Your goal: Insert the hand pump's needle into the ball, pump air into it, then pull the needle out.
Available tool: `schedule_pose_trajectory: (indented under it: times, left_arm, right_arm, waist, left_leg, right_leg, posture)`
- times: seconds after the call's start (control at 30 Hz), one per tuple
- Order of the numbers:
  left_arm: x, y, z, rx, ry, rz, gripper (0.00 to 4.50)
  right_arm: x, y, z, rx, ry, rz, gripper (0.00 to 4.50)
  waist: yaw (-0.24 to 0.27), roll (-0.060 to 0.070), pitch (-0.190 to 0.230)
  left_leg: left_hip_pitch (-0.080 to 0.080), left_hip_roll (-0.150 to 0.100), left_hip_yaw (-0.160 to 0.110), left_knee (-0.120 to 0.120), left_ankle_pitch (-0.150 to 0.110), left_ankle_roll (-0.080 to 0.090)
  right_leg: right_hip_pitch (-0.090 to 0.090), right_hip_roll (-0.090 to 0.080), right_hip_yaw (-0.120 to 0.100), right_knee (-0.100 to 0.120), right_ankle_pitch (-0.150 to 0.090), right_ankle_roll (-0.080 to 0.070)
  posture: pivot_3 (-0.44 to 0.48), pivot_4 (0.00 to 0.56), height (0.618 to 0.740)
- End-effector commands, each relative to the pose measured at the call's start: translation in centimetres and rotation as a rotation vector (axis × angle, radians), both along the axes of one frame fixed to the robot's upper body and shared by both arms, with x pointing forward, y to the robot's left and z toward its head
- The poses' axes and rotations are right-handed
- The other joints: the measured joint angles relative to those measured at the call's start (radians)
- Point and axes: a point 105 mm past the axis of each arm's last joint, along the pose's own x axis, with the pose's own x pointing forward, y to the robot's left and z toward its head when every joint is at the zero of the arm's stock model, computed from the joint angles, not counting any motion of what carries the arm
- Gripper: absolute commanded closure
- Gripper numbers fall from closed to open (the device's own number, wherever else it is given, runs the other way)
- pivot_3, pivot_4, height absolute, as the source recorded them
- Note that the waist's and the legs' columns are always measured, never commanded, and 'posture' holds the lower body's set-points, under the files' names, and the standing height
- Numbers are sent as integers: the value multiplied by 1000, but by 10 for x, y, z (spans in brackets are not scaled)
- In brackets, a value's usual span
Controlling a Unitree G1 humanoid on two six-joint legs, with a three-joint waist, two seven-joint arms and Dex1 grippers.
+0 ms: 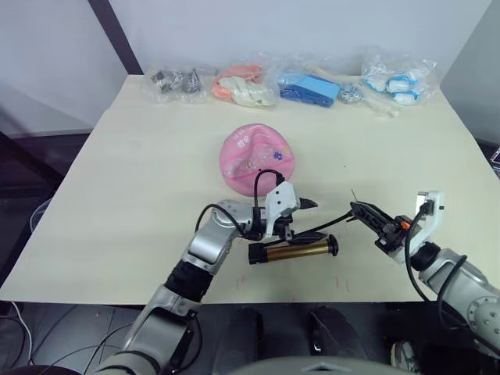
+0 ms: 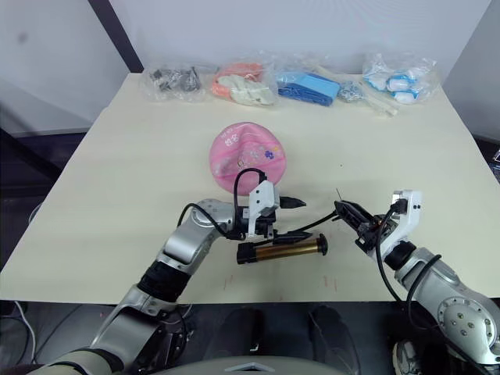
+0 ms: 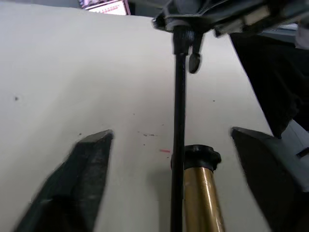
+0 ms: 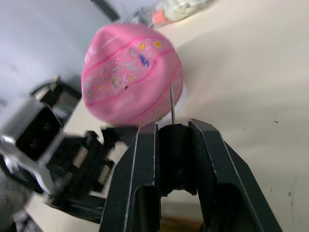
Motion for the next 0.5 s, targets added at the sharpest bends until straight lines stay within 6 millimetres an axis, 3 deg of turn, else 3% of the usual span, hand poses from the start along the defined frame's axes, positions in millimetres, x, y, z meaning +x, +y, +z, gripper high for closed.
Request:
schedule_pose_trajectory:
  times: [0.03, 0.23, 0.37, 0.5]
  left_arm:
    - [-8, 9, 37, -98, -92, -24, 23]
    - [-8, 35, 68, -177, -149, 76, 23]
    - [5, 58, 89, -233, -182, 220, 23]
    - [30, 87, 105, -278, -220, 444, 23]
  right_arm:
    - [-4, 5, 24, -94, -140, 89, 4112]
    - [-11, 7, 29, -272, -251, 225, 4112]
    - [-12, 4, 29, -351, -307, 277, 4112]
    - [-7, 0, 33, -428, -390, 288, 4112]
  waist:
    - [0, 0, 0]
    - [2, 0, 0]
    - [2, 0, 0]
    - [2, 0, 0]
  left_leg:
    - [0, 0, -1, 0, 0, 0]
    - [0, 0, -3, 0, 0, 0]
    - [-1, 0, -3, 1, 0, 0]
    - [-1, 0, -4, 1, 0, 0]
  right_leg:
    - [0, 0, 0, 0, 0, 0]
    - [0, 0, -1, 0, 0, 0]
    - [0, 0, -2, 0, 0, 0]
    - [0, 0, -3, 0, 0, 0]
  posture:
    - [0, 150, 738]
    - [0, 150, 738]
    - [0, 150, 738]
    - [0, 150, 738]
